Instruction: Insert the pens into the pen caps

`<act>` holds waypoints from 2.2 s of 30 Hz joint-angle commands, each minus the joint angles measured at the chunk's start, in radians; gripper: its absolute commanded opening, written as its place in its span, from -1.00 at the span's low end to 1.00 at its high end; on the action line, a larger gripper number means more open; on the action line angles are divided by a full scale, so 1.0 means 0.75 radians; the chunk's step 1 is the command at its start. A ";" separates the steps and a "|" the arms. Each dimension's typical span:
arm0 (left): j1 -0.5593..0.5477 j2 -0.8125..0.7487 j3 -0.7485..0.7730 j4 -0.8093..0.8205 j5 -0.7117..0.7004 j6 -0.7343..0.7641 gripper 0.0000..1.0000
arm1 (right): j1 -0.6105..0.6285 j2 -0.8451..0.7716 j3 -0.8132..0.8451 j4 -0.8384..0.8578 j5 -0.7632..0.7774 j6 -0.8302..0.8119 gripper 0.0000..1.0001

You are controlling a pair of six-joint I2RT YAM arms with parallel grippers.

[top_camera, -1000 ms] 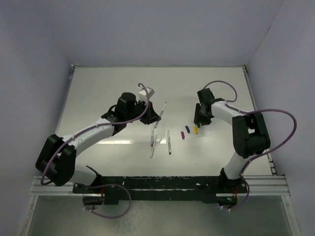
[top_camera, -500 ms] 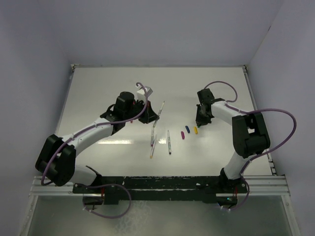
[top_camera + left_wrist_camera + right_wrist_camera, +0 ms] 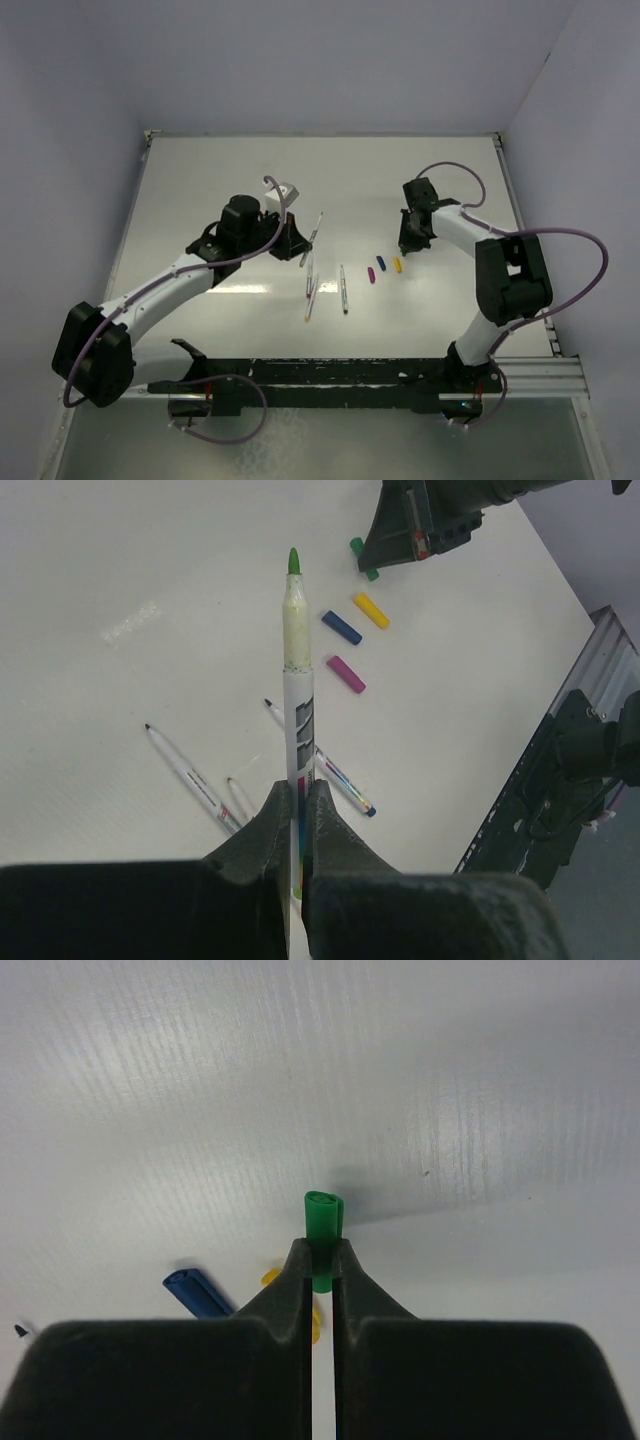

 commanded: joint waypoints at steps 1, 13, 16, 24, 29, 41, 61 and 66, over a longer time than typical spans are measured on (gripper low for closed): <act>0.008 -0.125 -0.045 -0.037 -0.030 0.040 -1.00 | 0.004 -0.173 0.035 0.035 -0.007 0.000 -1.00; 0.008 -0.138 -0.047 0.162 0.051 -0.066 -1.00 | 0.004 -0.634 -0.016 0.467 -0.161 -0.068 -1.00; 0.007 -0.091 -0.022 0.325 0.115 -0.139 -1.00 | 0.004 -0.705 -0.010 0.574 -0.201 -0.074 -1.00; 0.001 0.028 0.031 0.648 0.242 -0.319 -1.00 | 0.004 -0.803 -0.121 1.008 -0.423 0.045 -1.00; 0.002 0.060 0.064 0.731 0.265 -0.410 -1.00 | 0.004 -0.788 -0.224 1.348 -0.568 0.182 -1.00; -0.012 0.101 0.096 0.761 0.271 -0.428 -1.00 | 0.017 -0.649 -0.279 1.782 -0.759 0.497 -1.00; -0.016 0.139 0.138 0.743 0.268 -0.395 -1.00 | 0.149 -0.583 -0.261 1.718 -0.828 0.463 -1.00; -0.017 0.141 0.141 0.745 0.268 -0.392 -1.00 | 0.154 -0.583 -0.259 1.701 -0.826 0.453 -1.00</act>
